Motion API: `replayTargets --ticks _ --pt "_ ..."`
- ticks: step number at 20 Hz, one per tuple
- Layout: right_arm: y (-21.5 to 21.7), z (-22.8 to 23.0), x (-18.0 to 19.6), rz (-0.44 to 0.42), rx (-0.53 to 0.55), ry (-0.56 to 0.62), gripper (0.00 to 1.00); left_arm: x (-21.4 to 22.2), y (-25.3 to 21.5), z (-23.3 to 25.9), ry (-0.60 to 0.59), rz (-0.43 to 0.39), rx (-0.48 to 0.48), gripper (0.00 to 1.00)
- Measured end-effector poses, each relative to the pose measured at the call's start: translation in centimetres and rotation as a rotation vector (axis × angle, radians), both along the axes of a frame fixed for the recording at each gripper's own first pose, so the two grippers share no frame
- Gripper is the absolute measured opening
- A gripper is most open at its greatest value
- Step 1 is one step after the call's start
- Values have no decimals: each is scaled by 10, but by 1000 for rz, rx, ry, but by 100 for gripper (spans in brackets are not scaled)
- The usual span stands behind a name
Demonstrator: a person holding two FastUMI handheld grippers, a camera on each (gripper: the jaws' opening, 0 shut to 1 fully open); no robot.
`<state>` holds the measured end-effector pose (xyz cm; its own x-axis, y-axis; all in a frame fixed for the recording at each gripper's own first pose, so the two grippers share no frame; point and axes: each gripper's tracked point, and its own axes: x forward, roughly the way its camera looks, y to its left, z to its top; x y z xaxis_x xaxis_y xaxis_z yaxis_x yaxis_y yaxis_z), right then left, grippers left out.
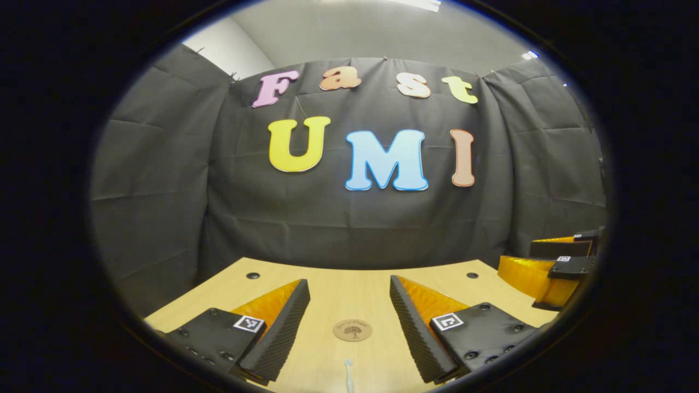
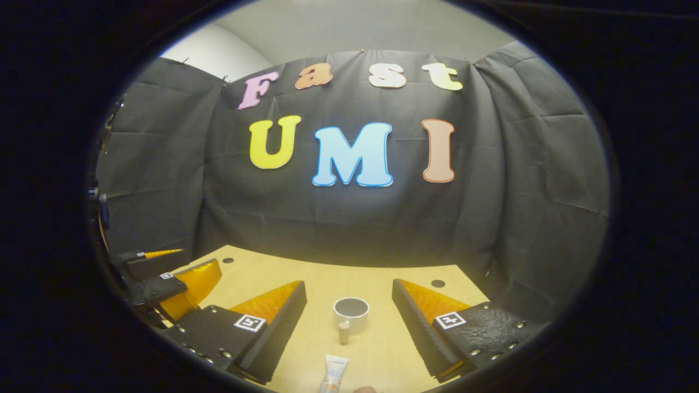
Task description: Put the toothbrush and toothpaste on the desktop into the cup, then pick up the cup and place it on the coaster on the desktop.
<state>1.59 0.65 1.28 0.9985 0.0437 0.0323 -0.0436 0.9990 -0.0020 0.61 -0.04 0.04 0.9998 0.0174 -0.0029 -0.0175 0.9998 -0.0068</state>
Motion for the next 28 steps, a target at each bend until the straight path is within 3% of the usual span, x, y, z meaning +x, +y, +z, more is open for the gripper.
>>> replayTargets --ticks 2,8,14,21,28 --pt "2 -5 1 8 -1 20 96 1 -1 -2 7 -4 -5 94" --pt "8 -54 7 38 -19 210 96 12 0 -55 176 -20 23 96" --pt "13 -101 18 50 -36 387 97 13 1 -130 465 -19 -71 97" --pt "22 -155 23 86 16 616 97 4 0 -193 742 -25 -75 94" --pt "28 -210 22 92 22 835 98 -11 4 -254 1009 -21 -84 98"
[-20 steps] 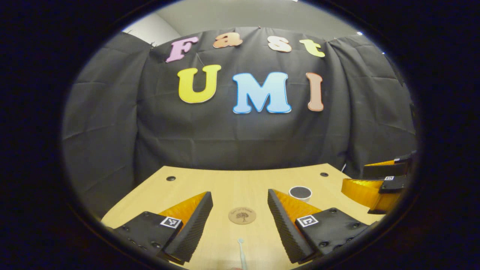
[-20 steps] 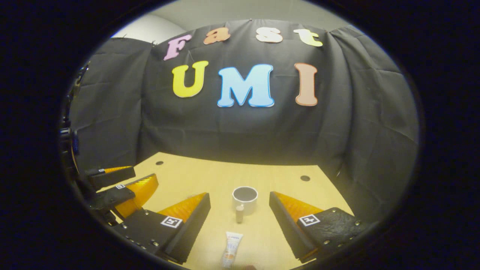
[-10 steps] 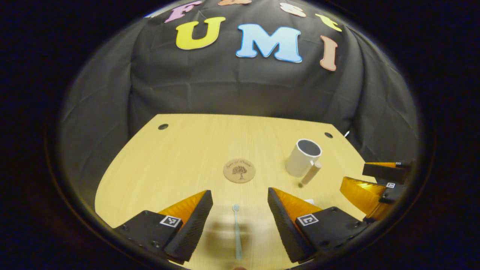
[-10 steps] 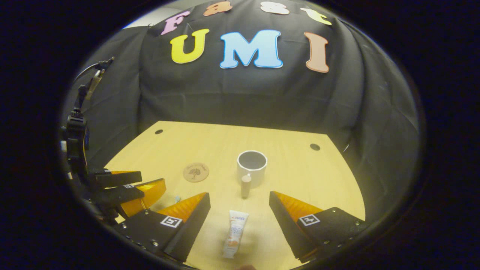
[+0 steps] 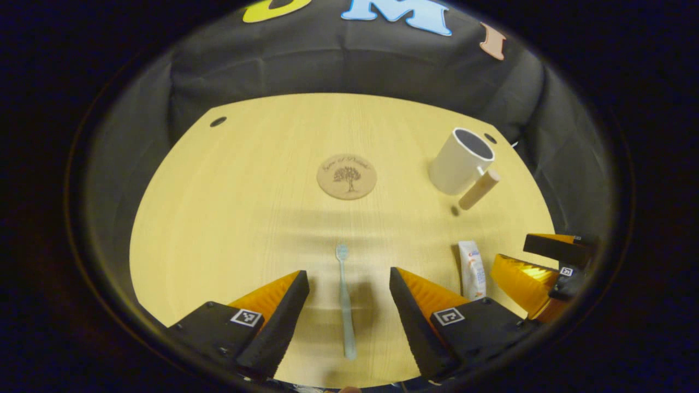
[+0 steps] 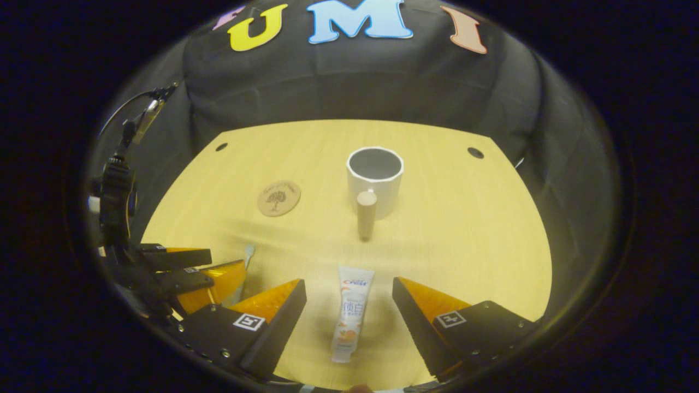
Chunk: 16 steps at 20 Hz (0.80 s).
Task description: Put the toothbrush and toothpaste on the desktop into the cup, then pick up the cup and place it on the coaster on the desktop.
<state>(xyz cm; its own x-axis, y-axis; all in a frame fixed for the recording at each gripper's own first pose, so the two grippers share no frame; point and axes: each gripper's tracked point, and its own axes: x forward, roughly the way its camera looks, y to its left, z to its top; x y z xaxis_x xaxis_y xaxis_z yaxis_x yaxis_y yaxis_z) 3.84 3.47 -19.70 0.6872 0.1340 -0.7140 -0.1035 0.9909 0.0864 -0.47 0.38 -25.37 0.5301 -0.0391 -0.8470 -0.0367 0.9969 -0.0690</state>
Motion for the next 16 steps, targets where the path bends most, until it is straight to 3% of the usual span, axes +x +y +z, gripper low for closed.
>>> replayTargets --ticks 8,16 --pt "5 -49 -16 4 52 288 99 -15 -5 -31 206 -12 0 100" --pt "2 -73 -8 -12 51 352 99 -20 -9 -49 298 8 5 97"
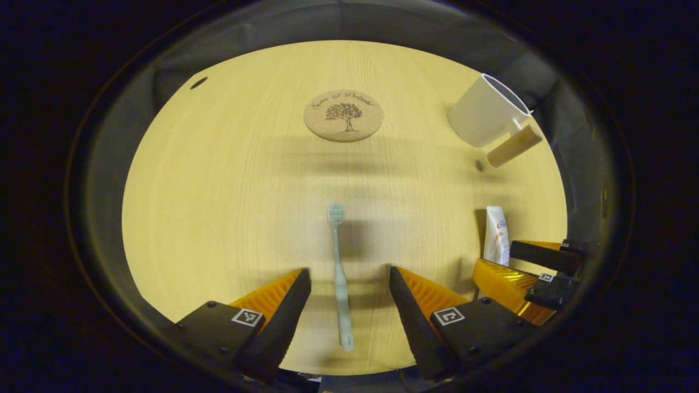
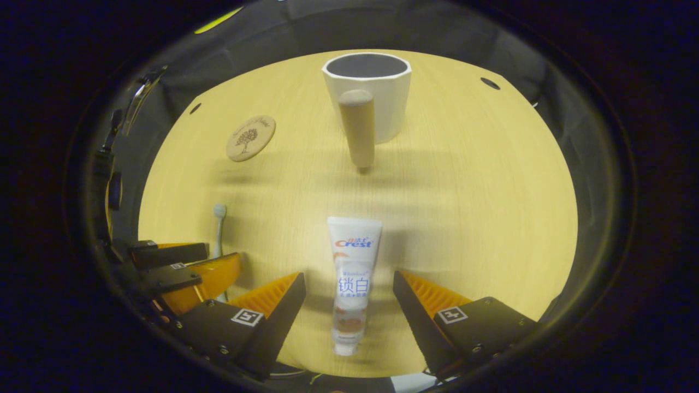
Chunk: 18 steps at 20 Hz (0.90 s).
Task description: Put the toothbrush and toothpaste on the desktop into the cup, then pick up the cup and place it on the coaster on the desktop.
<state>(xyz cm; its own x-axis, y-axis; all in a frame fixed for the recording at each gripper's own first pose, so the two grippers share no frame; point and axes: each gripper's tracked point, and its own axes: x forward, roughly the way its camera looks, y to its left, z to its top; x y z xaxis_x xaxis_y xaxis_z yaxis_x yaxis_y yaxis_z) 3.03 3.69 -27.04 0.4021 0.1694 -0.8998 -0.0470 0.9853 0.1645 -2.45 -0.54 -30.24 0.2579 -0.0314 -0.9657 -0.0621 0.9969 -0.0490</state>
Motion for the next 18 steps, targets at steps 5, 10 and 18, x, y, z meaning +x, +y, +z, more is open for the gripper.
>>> replayTargets --ticks 5,10,18 --pt "-6 -9 3 7 -31 16 88 2 6 -2 2 -29 50 87" --pt "-9 -11 5 1 -38 30 62 7 -1 -1 -31 -31 53 53" --pt "-13 -8 2 -39 45 14 27 10 -4 0 -80 -76 34 16"
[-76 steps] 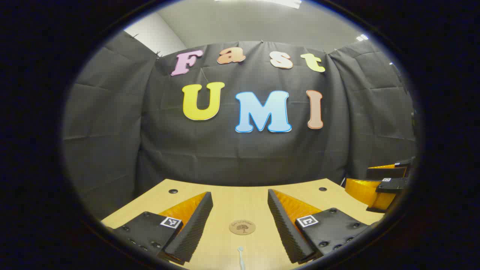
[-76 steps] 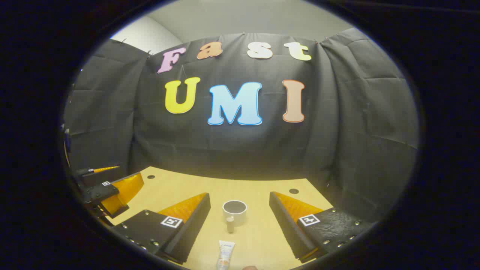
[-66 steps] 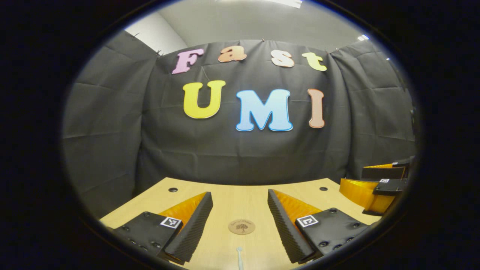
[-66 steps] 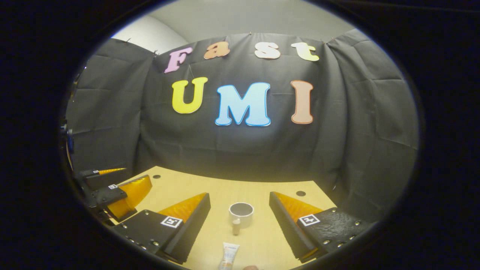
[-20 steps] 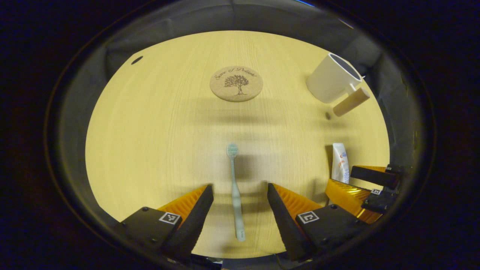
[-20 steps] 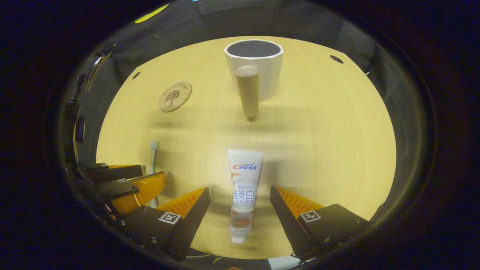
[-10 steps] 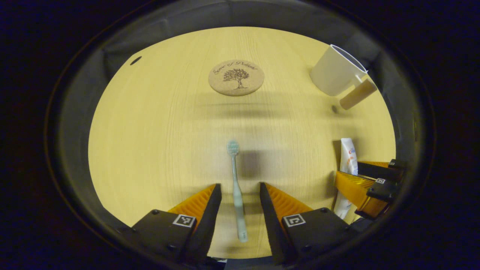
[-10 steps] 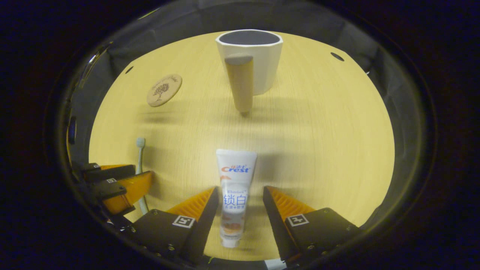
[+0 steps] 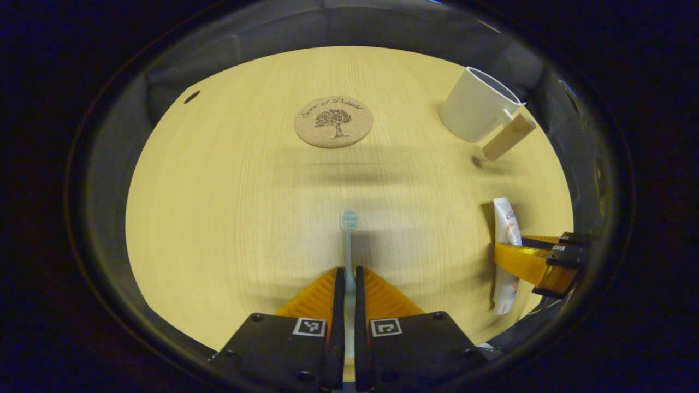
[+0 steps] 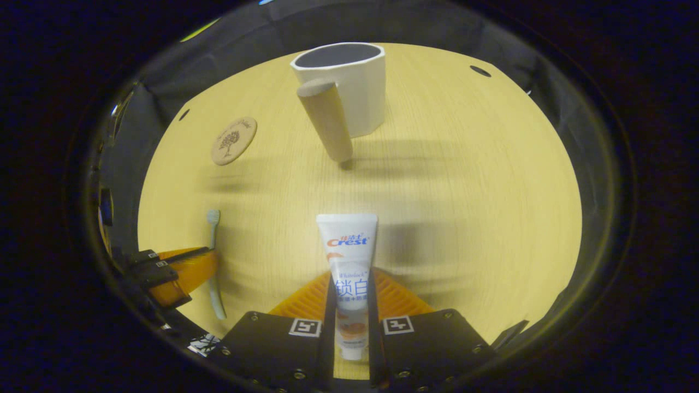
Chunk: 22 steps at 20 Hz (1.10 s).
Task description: Put the toothbrush and toothpaste on the desktop into the cup, then pick up the cup and place it on the coaster on the desktop.
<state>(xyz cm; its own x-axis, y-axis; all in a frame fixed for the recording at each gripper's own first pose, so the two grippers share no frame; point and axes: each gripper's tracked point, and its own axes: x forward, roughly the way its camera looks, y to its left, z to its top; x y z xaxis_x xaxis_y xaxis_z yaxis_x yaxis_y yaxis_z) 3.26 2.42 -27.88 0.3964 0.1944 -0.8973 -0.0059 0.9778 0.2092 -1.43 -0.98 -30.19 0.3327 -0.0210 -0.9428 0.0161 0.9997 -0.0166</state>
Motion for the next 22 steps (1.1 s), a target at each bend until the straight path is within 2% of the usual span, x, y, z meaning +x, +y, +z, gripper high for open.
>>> replayTargets --ticks 2,3,4,5,11,16,21,22 --pt "1 1 0 3 16 -18 27 2 -1 1 -22 -23 5 16" --pt "1 1 0 0 27 -30 27 0 -1 0 -30 -30 5 10" --pt "3 2 2 5 45 -44 21 0 -2 0 -42 -42 2 10" --pt "4 2 2 4 67 -60 21 0 -3 0 -55 -48 -3 10" --pt "9 19 10 14 127 -234 21 2 -1 15 -197 -5 -65 10" --pt "7 40 15 38 113 -403 21 11 -2 37 -360 9 -118 10" --pt "13 50 8 82 117 -466 21 8 1 52 -452 15 -161 6" --pt "13 54 7 84 116 -480 21 5 2 56 -471 11 -165 8"
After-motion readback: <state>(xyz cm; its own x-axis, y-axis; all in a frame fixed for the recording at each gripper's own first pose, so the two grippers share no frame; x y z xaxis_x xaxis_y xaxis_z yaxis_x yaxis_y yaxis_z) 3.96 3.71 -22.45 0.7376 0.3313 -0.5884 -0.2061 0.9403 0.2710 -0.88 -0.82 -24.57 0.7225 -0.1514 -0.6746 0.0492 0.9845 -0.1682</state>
